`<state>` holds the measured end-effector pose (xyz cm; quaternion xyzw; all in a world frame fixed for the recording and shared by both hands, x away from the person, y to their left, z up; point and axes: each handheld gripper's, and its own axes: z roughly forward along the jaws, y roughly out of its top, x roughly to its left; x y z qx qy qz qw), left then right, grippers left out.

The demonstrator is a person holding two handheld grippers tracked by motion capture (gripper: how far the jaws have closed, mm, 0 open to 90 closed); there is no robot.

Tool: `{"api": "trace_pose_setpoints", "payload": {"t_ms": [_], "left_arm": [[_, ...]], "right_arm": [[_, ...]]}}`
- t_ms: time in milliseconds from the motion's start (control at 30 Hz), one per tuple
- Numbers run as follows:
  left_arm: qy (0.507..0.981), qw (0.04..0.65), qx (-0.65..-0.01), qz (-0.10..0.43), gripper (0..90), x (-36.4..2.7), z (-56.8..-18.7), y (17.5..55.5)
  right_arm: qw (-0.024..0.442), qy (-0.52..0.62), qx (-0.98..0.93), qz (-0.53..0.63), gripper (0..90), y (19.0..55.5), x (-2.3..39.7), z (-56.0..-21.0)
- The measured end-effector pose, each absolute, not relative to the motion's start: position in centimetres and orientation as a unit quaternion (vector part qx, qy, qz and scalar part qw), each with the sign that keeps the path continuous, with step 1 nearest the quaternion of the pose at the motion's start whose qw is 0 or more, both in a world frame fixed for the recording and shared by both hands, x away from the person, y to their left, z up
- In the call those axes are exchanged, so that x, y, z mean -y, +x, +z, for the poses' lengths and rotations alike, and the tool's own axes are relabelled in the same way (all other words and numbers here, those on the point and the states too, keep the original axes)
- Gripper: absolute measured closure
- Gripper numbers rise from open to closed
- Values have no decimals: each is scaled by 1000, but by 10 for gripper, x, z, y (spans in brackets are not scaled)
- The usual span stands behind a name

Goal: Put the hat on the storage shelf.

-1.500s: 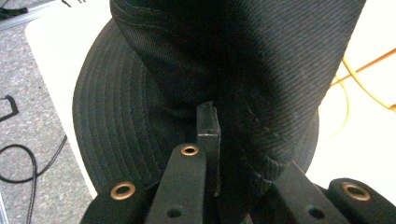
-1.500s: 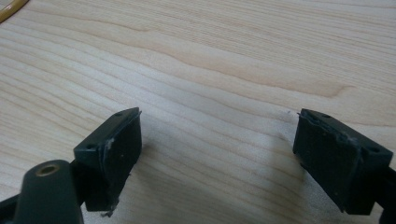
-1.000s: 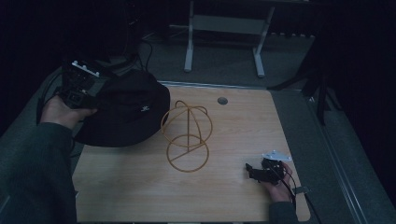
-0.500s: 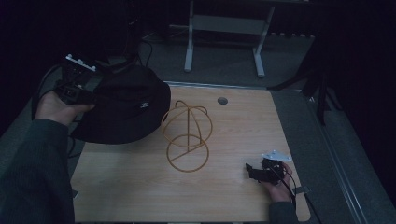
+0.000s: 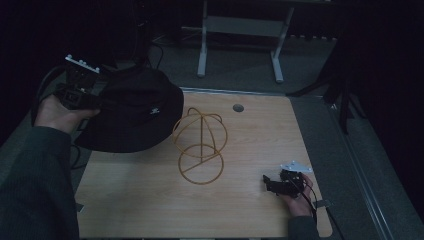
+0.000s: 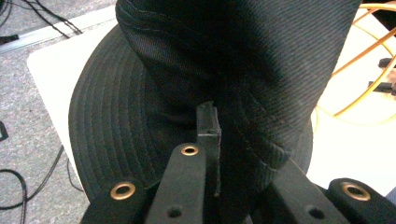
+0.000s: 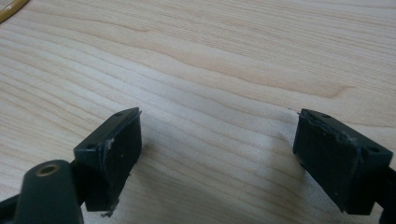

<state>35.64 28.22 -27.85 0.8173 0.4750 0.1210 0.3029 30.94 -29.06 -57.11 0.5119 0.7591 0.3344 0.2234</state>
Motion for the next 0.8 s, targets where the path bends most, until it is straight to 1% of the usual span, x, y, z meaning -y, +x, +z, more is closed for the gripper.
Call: {"api": "trace_pose_setpoints", "payload": {"t_ms": [367,567,800], "left_arm": [[810,322,-473,128,883,-285,-270,354],[798,350,-475,121,883,-289,-266,354],[793,362,-475,122,883,-288,-262,354]], "right_arm": [[223,512,-759,334,152,309,291,-571],[223,512,-759,334,152,309,291,-571],[223,513,-759,334,152,309,290,-571]]}}
